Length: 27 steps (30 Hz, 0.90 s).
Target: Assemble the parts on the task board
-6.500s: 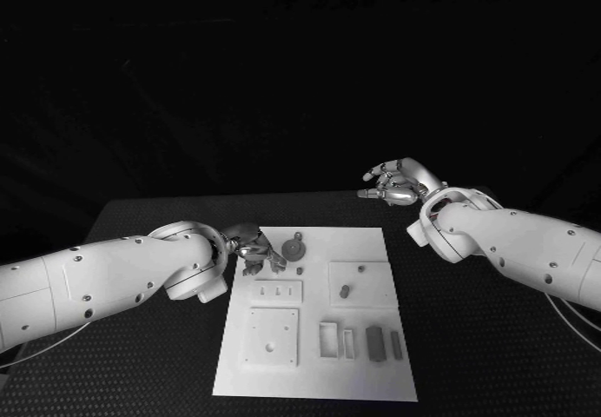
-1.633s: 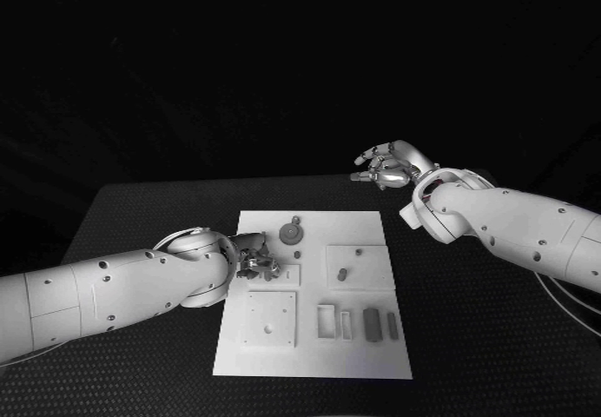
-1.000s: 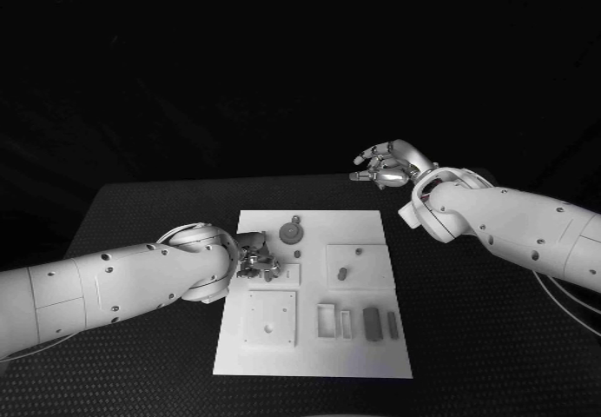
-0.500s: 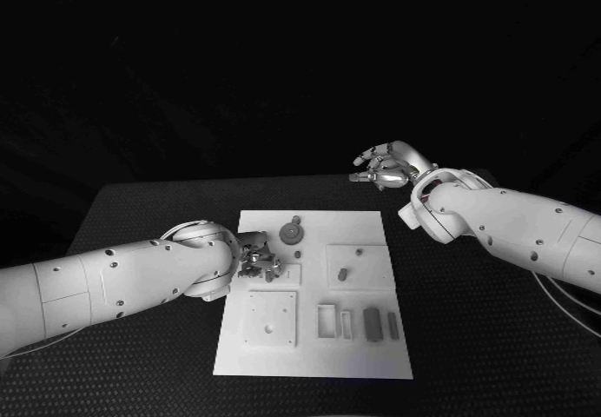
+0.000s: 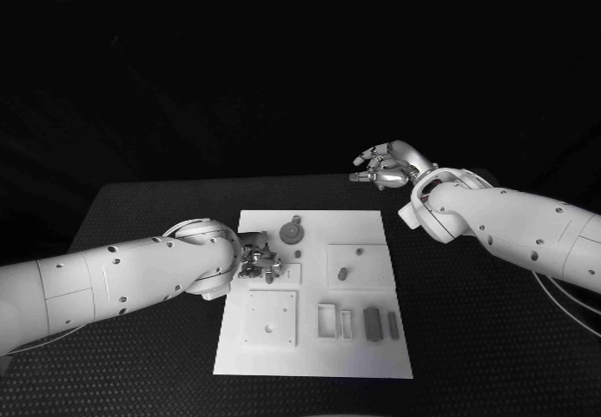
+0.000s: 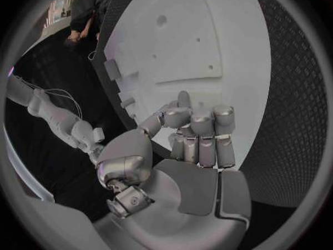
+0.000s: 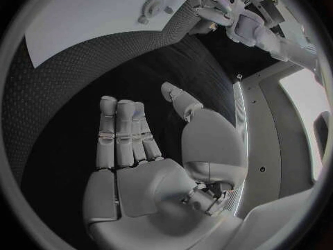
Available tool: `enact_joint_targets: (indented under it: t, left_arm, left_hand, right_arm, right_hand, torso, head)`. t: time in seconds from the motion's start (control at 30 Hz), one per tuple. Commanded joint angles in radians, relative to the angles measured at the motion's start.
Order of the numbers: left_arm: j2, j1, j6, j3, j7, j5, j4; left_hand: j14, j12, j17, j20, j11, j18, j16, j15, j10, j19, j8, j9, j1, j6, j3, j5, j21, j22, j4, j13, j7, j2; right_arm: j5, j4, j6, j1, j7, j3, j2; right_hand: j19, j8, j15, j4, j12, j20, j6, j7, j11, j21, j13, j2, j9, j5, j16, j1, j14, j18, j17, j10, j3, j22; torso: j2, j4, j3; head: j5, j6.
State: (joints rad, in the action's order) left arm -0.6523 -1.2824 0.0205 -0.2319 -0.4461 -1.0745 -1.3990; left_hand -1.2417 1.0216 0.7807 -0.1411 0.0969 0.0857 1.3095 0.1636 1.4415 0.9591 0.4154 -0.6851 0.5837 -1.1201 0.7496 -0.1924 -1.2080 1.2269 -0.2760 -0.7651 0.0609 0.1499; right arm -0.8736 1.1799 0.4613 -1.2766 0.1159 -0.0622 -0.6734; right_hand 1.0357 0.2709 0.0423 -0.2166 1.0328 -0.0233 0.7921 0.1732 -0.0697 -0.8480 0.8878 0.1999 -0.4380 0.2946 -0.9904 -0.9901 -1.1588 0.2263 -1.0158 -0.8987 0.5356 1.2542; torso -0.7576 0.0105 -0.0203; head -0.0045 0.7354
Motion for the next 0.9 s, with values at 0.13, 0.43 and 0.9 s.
enact_joint_targets:
  t: [0.13,0.43,0.9]
  left_arm:
    - [0.007,0.003,0.033,-0.003,0.004,-0.010,-0.001]
    - [0.010,0.003,0.025,-0.002,0.009,-0.012,0.000]
    - [0.009,0.003,0.022,-0.002,0.009,-0.011,0.006]
  left_hand:
    - [-0.022,0.003,-0.002,-0.128,0.039,0.008,0.006,0.033,-0.035,-0.004,0.001,0.001,-0.006,-0.130,0.011,0.006,-0.007,-0.002,0.010,0.002,-0.087,0.002]
    - [-0.021,0.007,-0.009,-0.129,0.039,0.011,0.010,0.035,-0.036,-0.006,0.003,0.004,-0.024,-0.129,0.011,0.133,-0.013,-0.013,0.038,0.009,-0.087,-0.010]
    - [-0.018,0.012,-0.013,-0.130,0.039,0.013,0.015,0.036,-0.037,-0.006,0.007,0.002,-0.052,-0.128,-0.016,0.144,-0.020,-0.021,0.066,0.013,-0.086,-0.091]
  right_arm:
    - [-0.002,0.001,-0.012,0.000,0.004,0.001,0.000]
    - [-0.002,0.000,-0.012,0.000,0.004,0.001,0.001]
    - [-0.002,0.001,-0.013,0.000,0.005,0.001,0.000]
  right_hand:
    - [0.002,0.005,0.000,-0.008,0.007,-0.008,-0.001,0.006,0.003,0.004,-0.002,-0.006,0.002,0.005,-0.006,-0.002,0.007,0.035,0.002,0.008,0.000,0.000]
    - [0.002,0.005,0.000,-0.008,0.008,-0.008,-0.001,0.006,0.003,0.004,-0.003,-0.006,0.002,0.007,-0.006,-0.002,0.008,0.035,0.002,0.008,0.000,0.000]
    - [0.002,0.004,-0.001,-0.009,0.009,-0.009,-0.001,0.006,0.002,0.005,-0.004,-0.005,0.002,0.008,-0.006,-0.001,0.008,0.035,0.003,0.009,0.000,0.001]
  torso:
    - [0.000,0.0006,0.0000]
    - [0.000,0.0006,0.0005]
    - [0.000,-0.0004,0.0007]
  head:
    - [-0.001,-0.001]
    - [-0.003,-0.003]
    - [-0.008,-0.002]
